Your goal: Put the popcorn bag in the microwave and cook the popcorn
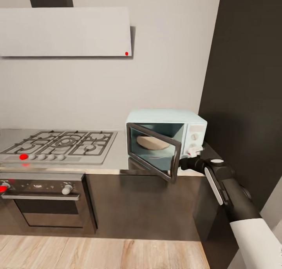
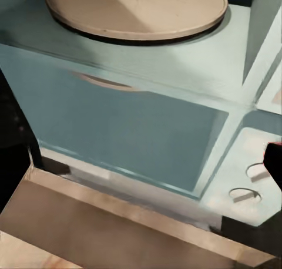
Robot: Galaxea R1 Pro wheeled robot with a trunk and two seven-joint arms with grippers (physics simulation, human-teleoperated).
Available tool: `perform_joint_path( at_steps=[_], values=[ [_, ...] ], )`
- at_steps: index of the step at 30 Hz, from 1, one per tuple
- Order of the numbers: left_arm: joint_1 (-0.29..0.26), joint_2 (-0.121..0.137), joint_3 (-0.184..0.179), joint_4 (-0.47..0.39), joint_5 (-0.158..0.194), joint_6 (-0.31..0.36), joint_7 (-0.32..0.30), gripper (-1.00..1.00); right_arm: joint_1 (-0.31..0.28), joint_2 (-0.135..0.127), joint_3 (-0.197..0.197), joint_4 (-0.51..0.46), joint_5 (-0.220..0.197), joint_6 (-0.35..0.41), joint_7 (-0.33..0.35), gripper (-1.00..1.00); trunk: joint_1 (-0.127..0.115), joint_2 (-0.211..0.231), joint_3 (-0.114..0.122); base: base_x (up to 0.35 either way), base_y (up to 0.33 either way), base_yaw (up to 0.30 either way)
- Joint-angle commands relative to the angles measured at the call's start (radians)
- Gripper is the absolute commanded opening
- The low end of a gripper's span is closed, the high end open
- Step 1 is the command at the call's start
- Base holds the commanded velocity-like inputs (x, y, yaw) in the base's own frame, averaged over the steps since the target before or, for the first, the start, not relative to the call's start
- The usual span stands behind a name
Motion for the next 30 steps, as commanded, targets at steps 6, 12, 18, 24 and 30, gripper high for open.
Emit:
perform_joint_path(
  at_steps=[6,12,18,24,30],
  values=[
    [0.000,0.000,0.000,0.000,0.006,-0.001,-0.004,1.00,-0.001,-0.001,0.010,-0.001,-0.002,0.003,0.000,1.00,0.000,-0.001,-0.001,0.000,0.170,0.000],
    [0.000,-0.001,0.001,0.000,0.006,-0.001,-0.004,1.00,-0.001,-0.004,0.009,-0.001,0.003,0.006,0.001,1.00,0.000,-0.001,-0.001,0.000,0.191,0.000],
    [0.000,-0.001,0.001,0.000,0.006,-0.002,-0.004,1.00,-0.001,-0.006,0.007,-0.001,0.004,0.007,0.006,1.00,0.000,-0.001,-0.001,0.000,0.192,0.000],
    [0.000,-0.001,0.001,0.000,0.006,-0.001,-0.004,1.00,-0.001,-0.005,0.009,-0.001,0.005,0.008,0.002,1.00,0.000,-0.001,-0.001,0.000,0.195,0.000],
    [0.000,-0.001,0.001,0.000,0.006,-0.002,-0.004,1.00,-0.001,-0.016,0.006,-0.003,-0.002,0.008,0.012,1.00,0.000,-0.001,-0.001,0.000,0.203,0.000]
  ],
)
